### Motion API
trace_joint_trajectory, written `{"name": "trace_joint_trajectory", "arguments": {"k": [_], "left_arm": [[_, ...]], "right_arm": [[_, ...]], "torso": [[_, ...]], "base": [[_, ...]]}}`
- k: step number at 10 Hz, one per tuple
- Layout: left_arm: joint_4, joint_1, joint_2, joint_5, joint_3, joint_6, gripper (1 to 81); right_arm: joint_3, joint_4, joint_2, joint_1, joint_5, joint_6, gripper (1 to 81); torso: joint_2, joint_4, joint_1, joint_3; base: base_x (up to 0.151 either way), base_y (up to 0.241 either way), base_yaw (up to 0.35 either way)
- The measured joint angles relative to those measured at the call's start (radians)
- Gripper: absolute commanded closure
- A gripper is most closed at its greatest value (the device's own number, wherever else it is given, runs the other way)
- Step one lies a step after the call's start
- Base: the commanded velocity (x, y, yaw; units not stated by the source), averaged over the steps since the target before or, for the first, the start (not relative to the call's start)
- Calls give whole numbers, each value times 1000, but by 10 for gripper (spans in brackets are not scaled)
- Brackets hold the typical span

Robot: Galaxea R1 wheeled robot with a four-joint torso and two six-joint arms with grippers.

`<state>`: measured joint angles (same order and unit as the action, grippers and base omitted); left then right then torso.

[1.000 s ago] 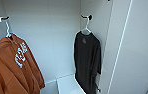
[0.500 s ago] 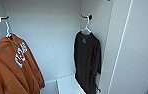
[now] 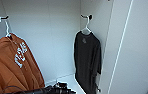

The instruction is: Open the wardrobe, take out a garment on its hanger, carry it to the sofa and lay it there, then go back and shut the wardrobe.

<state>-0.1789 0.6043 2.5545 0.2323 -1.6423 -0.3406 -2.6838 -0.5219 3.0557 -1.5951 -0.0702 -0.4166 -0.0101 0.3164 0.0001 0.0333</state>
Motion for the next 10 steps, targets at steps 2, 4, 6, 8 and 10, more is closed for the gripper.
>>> {"name": "trace_joint_trajectory", "arguments": {"k": [2,4,6,8,10], "left_arm": [[32,-78,6,-13,4,-94,10],[49,-154,18,-40,6,-214,10],[58,-224,31,-81,12,-352,10],[63,-284,39,-155,21,-446,10],[64,-340,50,-170,24,-489,10]], "right_arm": [[0,0,0,0,0,0,10],[0,0,0,0,0,0,10],[0,0,0,-1,0,-1,10],[0,0,0,-1,0,-3,10],[0,1,0,-1,-1,-3,10]], "torso": [[0,0,0,0],[0,0,0,0],[0,0,0,1],[0,0,1,1],[0,0,1,1]], "base": [[0,0,0],[0,0,0],[0,0,0],[0,0,0],[0,0,0]]}}
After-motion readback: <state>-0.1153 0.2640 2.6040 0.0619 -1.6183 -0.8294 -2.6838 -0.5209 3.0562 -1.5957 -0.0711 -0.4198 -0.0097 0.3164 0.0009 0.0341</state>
